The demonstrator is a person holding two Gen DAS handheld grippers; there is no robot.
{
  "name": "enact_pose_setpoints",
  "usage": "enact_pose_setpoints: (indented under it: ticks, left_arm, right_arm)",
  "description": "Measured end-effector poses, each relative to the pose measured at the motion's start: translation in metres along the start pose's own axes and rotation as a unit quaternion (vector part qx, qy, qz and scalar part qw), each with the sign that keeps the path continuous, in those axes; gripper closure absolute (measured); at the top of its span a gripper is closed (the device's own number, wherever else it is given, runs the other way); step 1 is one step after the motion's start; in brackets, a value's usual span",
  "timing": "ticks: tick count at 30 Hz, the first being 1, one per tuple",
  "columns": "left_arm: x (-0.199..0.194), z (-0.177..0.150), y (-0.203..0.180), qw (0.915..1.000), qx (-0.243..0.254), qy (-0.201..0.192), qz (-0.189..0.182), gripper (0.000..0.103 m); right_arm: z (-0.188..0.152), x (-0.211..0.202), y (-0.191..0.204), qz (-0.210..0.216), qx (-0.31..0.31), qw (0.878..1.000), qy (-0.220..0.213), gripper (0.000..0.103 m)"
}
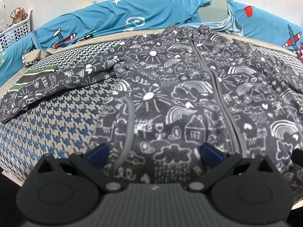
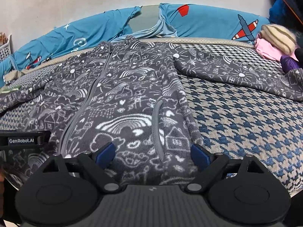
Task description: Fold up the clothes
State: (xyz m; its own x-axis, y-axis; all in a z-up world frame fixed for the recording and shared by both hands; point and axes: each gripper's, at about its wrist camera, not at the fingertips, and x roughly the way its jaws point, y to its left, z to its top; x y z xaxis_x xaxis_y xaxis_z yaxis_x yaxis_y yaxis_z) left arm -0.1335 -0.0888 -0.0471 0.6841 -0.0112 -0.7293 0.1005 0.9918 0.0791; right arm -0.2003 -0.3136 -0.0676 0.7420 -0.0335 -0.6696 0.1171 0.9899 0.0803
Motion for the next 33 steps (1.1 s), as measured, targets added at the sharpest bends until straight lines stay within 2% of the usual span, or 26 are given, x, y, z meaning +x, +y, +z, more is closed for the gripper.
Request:
enact_pose_setpoints:
  ticks: [6,20,33]
  left_arm:
    - [-0.013,-0.002,-0.005,0.9995,0.009,-0.025,-0.016,0.0]
    - [-0.022,-0.015,-0.019,0.9984,0.034,-0.021,-0.04,0.0]
    - [-0.025,-0.017,-0.018,0.9982,0.03,-0.021,-0.047,0.0]
  right_arm:
    - [0.001,-0.008,-0.008,0.003,0.027,1.0,-0.011,0.016]
    - [0.0,-0.012,-0.026,-0.035,0.078,0.996,0.003,0.016]
    - [0.0,-0.016,-0.031,-0.048,0.085,0.995,-0.002,0.016]
